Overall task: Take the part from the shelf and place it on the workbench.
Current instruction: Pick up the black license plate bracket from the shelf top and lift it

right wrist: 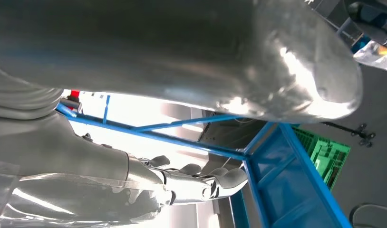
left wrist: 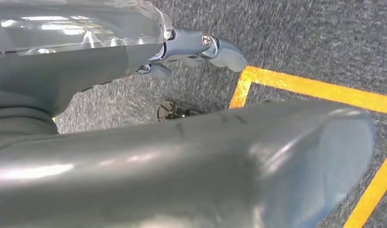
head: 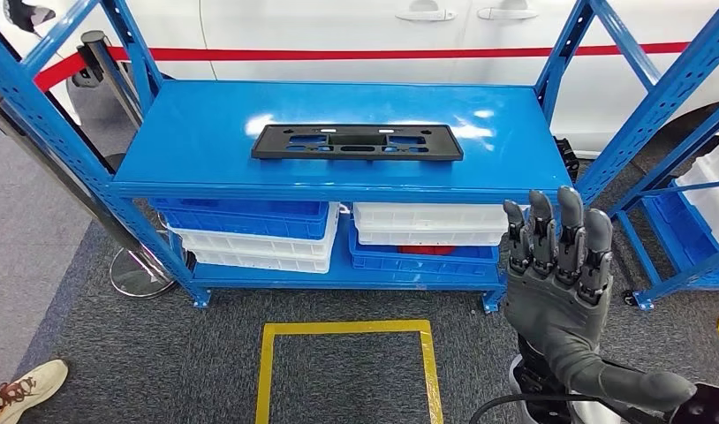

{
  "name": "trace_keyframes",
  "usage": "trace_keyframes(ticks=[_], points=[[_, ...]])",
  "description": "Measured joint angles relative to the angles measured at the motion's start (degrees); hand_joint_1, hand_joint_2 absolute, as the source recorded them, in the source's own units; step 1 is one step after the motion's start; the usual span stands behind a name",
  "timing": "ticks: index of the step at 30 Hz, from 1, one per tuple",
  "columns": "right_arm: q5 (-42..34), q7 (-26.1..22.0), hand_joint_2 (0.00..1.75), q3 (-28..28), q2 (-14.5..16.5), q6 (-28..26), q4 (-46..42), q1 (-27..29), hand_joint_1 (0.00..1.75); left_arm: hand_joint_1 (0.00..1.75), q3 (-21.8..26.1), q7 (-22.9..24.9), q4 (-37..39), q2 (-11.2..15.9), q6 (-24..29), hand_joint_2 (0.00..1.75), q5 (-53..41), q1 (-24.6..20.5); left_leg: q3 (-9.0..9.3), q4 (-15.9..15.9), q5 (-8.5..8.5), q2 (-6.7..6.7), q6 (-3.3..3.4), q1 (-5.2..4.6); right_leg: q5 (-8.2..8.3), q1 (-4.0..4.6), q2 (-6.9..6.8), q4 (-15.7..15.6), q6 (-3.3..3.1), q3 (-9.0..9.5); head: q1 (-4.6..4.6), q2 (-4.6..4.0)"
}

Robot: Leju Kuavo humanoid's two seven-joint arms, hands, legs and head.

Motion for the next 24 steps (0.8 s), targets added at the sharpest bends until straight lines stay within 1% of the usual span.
trace_keyframes(ticks=[1,2,3,5,6,7,8,9,10,11,12,13,14,15,16,17,18,19,20,22,23,24], points=[[0.07,-0.01,0.00,0.00,-0.08,-0.16,0.04,0.02,0.00,0.00,0.00,0.00,0.00,-0.02,-0.03,0.00,-0.03,0.02,0.25,0.07,-0.28,0.00,-0.21,-0.06,1.82,0.07,-0.24,-3.77,-0.22,1.75,0.01,0.00],[0.11,-0.01,0.00,0.00,-0.15,-0.28,0.06,0.04,0.00,0.00,0.00,-0.01,0.00,-0.04,-0.07,0.00,-0.05,0.02,0.38,0.20,-0.55,-0.01,-0.51,-0.17,3.00,0.21,-0.42,-6.96,-0.47,3.16,-0.01,0.00],[0.11,-0.01,0.00,0.00,-0.21,-0.35,0.07,0.10,0.00,0.00,0.00,-0.02,0.00,-0.05,-0.08,0.00,-0.08,0.03,0.41,0.29,-0.75,-0.01,-0.83,-0.28,3.41,0.37,-0.53,-8.89,-0.71,3.93,-0.01,0.00],[0.07,-0.01,0.00,0.00,-0.27,-0.40,0.09,0.30,0.00,0.00,0.00,-0.08,0.00,-0.05,-0.12,0.00,-0.11,0.02,0.47,0.23,-0.97,0.07,-1.53,-0.42,3.03,0.60,-0.38,-9.71,-1.23,4.07,-0.03,0.00],[0.04,-0.01,0.00,0.00,-0.30,-0.39,0.09,0.41,0.00,0.00,0.00,-0.11,0.00,-0.04,-0.14,0.00,-0.12,0.02,0.57,0.19,-1.13,0.11,-1.86,-0.38,3.01,0.51,-0.29,-9.84,-1.55,4.17,-0.03,0.00],[0.03,-0.02,0.00,0.01,-0.31,-0.37,0.08,0.45,0.00,0.00,0.00,-0.15,0.00,-0.03,-0.16,0.00,-0.13,0.01,0.54,0.62,-1.56,0.11,-2.16,-0.33,2.95,0.40,-0.23,-10.01,-1.92,4.42,-0.04,-0.01],[0.02,-0.02,0.00,0.01,-0.32,-0.34,0.08,0.47,0.00,0.00,0.00,-0.19,0.00,-0.02,-0.19,0.00,-0.13,-0.01,0.01,2.10,-2.48,0.10,-2.39,-0.29,2.90,0.29,-0.21,-10.19,-2.29,4.71,-0.05,-0.01],[0.00,-0.02,0.00,0.02,-0.32,-0.30,0.09,0.49,0.00,0.00,0.00,-0.21,0.00,-0.02,-0.24,0.00,-0.14,-0.01,-1.24,4.86,-3.91,0.05,-2.57,-0.26,2.80,0.23,-0.22,-10.32,-2.61,5.00,-0.06,-0.01],[-0.01,-0.02,0.00,0.02,-0.32,-0.27,0.13,0.50,0.00,0.00,0.00,-0.23,0.00,-0.02,-0.27,0.00,-0.14,0.00,-3.08,8.61,-5.59,0.03,-2.67,-0.25,2.62,0.29,-0.23,-10.32,-2.86,5.20,-0.05,-0.01],[-0.02,-0.02,0.00,0.02,-0.32,-0.25,0.20,0.52,0.00,0.00,0.01,-0.23,0.00,-0.03,-0.30,0.00,-0.14,0.04,-5.37,12.81,-7.17,0.02,-2.74,-0.25,2.46,0.38,-0.19,-10.29,-3.06,5.34,-0.06,0.00],[-0.04,-0.01,0.00,0.02,-0.33,-0.23,0.31,0.55,0.00,0.00,0.01,-0.23,0.00,-0.03,-0.33,0.00,-0.14,0.10,-7.41,16.19,-8.04,0.02,-2.77,-0.25,2.28,0.48,-0.11,-10.27,-3.19,5.49,-0.05,0.00],[-0.05,-0.01,0.00,0.02,-0.34,-0.21,0.43,0.56,0.00,0.00,0.02,-0.24,0.00,-0.03,-0.33,0.00,-0.13,0.16,-8.66,17.78,-7.82,0.02,-2.73,-0.25,2.09,0.57,0.02,-10.24,-3.25,5.69,-0.05,0.00],[-0.07,-0.01,0.00,0.02,-0.35,-0.16,0.53,0.57,0.00,0.00,0.04,-0.25,0.00,-0.03,-0.33,0.00,-0.12,0.21,-8.86,17.12,-6.40,0.01,-2.61,-0.26,1.86,0.64,0.17,-10.22,-3.24,6.00,-0.05,0.00],[-0.08,-0.01,0.00,0.02,-0.36,-0.07,0.60,0.57,0.00,0.00,0.06,-0.27,0.00,-0.03,-0.33,0.00,-0.10,0.22,-7.91,14.20,-3.99,-0.01,-2.39,-0.29,1.58,0.70,0.30,-10.22,-3.18,6.43,-0.05,0.00],[-0.08,-0.02,0.00,0.02,-0.37,0.07,0.66,0.54,0.00,0.00,0.10,-0.30,0.01,-0.01,-0.33,0.00,-0.06,0.23,-6.31,9.93,-1.35,-0.05,-2.05,-0.37,1.26,0.73,0.39,-10.23,-3.08,6.85,-0.04,0.00],[-0.09,-0.02,0.00,0.02,-0.38,0.26,0.73,0.48,0.00,0.00,0.16,-0.33,0.02,0.03,-0.33,0.00,-0.02,0.22,-4.63,5.91,0.50,-0.10,-1.68,-0.52,0.93,0.85,0.46,-10.17,-2.89,7.20,-0.03,0.00],[-0.10,-0.02,0.00,0.03,-0.39,0.42,0.83,0.42,0.00,0.00,0.21,-0.36,0.04,0.07,-0.33,0.00,0.03,0.19,-3.42,3.09,1.47,-0.13,-1.33,-0.68,0.68,0.92,0.50,-10.13,-2.65,7.36,-0.03,0.00],[-0.10,-0.01,0.00,0.04,-0.40,0.56,0.96,0.37,0.00,0.00,0.25,-0.40,0.05,0.11,-0.34,0.00,0.08,0.15,-2.80,1.59,1.59,-0.15,-1.03,-0.85,0.51,0.94,0.52,-10.11,-2.40,7.39,-0.02,0.00],[-0.11,-0.01,0.00,0.05,-0.41,0.65,1.08,0.31,0.00,0.00,0.28,-0.43,0.07,0.13,-0.34,0.00,0.10,0.10,-2.61,1.27,1.26,-0.17,-0.81,-1.00,0.41,0.95,0.53,-10.14,-2.11,7.39,-0.02,0.00],[-0.11,0.01,0.00,0.07,-0.41,0.69,1.22,0.13,0.00,0.00,0.32,-0.50,0.07,0.11,-0.34,0.00,0.14,0.08,-2.25,0.70,1.22,-0.18,-0.26,-0.86,0.11,0.92,0.45,-10.08,-1.52,7.54,0.00,0.00],[-0.11,0.00,0.00,0.07,-0.41,0.69,1.26,0.00,0.00,0.00,0.34,-0.51,0.07,0.09,-0.34,0.00,0.17,0.12,-1.87,0.32,1.21,-0.14,0.07,-0.70,-0.48,0.91,0.38,-9.12,-1.22,7.25,0.05,0.00],[-0.11,-0.01,0.00,0.07,-0.41,0.69,1.33,-0.11,0.00,0.00,0.37,-0.54,0.07,0.07,-0.34,0.00,0.25,0.14,-1.46,-0.02,1.17,-0.09,0.38,-0.54,-1.55,0.87,0.31,-6.97,-0.94,6.27,0.12,0.00]])
